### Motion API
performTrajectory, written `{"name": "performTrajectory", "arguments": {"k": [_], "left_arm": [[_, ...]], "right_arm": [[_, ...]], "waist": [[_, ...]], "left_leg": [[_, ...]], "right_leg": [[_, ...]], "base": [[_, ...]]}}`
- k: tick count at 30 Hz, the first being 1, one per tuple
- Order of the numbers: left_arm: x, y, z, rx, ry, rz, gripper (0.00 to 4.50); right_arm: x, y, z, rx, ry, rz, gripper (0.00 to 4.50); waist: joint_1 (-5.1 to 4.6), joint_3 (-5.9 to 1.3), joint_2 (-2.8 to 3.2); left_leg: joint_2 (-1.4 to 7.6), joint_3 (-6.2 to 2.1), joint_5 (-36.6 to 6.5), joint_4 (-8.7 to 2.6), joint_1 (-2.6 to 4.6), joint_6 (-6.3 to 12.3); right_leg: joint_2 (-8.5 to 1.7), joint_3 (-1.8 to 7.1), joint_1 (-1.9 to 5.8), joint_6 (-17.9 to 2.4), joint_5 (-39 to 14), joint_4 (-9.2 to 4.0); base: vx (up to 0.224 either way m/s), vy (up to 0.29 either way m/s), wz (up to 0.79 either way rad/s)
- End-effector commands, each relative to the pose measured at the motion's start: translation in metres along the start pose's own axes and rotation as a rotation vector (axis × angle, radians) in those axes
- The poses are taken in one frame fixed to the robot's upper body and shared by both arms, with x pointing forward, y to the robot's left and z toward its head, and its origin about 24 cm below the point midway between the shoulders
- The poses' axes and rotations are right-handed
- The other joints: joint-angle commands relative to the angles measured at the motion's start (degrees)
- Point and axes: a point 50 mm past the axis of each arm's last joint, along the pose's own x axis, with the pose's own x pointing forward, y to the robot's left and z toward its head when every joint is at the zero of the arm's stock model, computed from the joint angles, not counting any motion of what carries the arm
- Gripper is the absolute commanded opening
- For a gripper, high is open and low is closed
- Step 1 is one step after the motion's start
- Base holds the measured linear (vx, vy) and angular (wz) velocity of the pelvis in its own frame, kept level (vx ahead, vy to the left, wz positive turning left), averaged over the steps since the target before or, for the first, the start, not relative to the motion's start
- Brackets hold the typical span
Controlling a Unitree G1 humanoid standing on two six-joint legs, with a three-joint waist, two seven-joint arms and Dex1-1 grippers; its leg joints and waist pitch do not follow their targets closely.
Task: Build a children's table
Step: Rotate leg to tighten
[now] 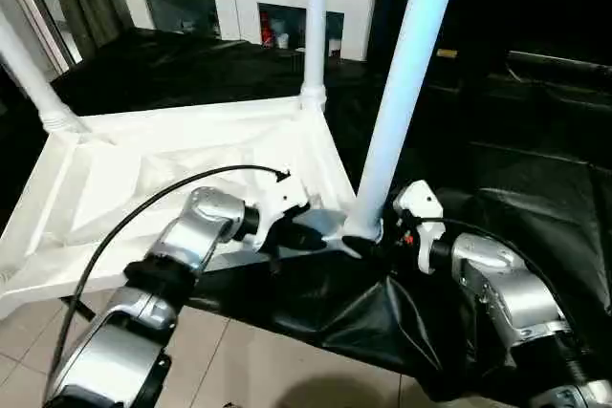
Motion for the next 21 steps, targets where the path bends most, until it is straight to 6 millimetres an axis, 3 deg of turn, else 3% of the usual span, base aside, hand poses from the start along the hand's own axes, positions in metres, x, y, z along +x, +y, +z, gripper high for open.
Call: {"name": "performTrajectory", "arguments": {"k": [1, 6, 8, 14, 21], "left_arm": [[0.0019, -0.0022, 0.0117, 0.033, -0.036, -0.039, 0.00], [0.0016, -0.0038, 0.0108, 0.034, -0.028, -0.044, 0.00], [0.0019, -0.0045, 0.0103, 0.028, -0.030, -0.046, 0.00], [0.0024, -0.0063, 0.0079, 0.022, -0.023, -0.048, 0.00], [0.0030, -0.0072, 0.0071, 0.013, -0.023, -0.043, 0.00]], "right_arm": [[-0.0002, 0.0021, 0.0019, -0.009, -0.017, 0.025, 3.80], [0.0001, 0.0042, 0.0029, -0.006, -0.032, 0.056, 3.80], [0.0001, 0.0054, 0.0027, 0.001, -0.039, 0.066, 3.63], [0.0000, 0.0074, 0.0016, 0.006, -0.047, 0.075, 3.01], [0.0023, 0.0085, -0.0004, 0.029, -0.063, 0.060, 2.77]], "waist": [[0.07, -3.79, -0.44], [0.20, -3.85, -0.52], [0.27, -3.83, -0.31], [0.56, -3.81, -0.46], [0.67, -3.85, -0.42]], "left_leg": [[1.34, -0.04, -7.39, -3.79, -0.11, 4.50], [1.39, -0.09, -6.73, -3.81, -0.18, 4.51], [1.38, -0.08, -6.50, -3.77, -0.13, 4.67], [1.33, -0.01, -6.96, -3.78, -0.08, 4.46], [1.37, -0.05, -6.61, -3.79, -0.16, 4.26]], "right_leg": [[-3.99, 3.06, 3.64, -11.92, -12.36, -3.83], [-3.96, 3.05, 3.67, -11.64, -12.11, -3.76], [-3.93, 3.05, 3.59, -11.93, -11.42, -3.72], [-3.93, 3.05, 3.59, -11.53, -12.57, -3.87], [-3.95, 3.05, 3.59, -11.26, -12.43, -3.81]], "base": [[0.000, 0.000, 0.00], [0.000, 0.000, 0.00], [0.000, 0.000, 0.00], [0.000, 0.000, 0.00], [0.000, 0.000, 0.00]]}}
